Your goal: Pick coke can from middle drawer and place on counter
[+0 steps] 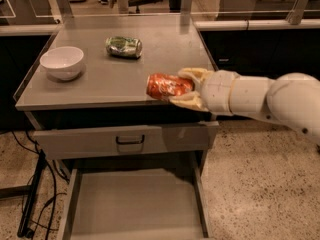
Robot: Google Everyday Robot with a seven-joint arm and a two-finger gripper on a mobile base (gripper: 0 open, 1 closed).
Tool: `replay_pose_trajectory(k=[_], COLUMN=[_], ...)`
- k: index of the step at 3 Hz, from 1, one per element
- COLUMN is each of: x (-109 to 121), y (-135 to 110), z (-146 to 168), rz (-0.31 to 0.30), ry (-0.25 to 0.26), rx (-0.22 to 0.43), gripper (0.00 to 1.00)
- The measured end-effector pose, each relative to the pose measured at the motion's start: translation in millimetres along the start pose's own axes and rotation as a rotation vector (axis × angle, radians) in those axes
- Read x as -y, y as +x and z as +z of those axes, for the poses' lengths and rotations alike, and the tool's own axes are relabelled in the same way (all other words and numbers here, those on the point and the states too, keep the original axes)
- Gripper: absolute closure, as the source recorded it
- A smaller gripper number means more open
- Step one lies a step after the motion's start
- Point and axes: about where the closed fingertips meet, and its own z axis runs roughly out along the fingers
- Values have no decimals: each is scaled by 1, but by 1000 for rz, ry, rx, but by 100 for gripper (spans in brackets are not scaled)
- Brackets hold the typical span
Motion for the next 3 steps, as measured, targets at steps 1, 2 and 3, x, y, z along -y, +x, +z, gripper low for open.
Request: replay_pose_trajectory(k=[1, 2, 3], x=[32, 52, 62], y=[4, 5, 5], z=[35, 63, 82], rz=[8, 26, 36], ry=[-37, -70, -97], rx=[-2, 5, 11], gripper=[100, 100, 100])
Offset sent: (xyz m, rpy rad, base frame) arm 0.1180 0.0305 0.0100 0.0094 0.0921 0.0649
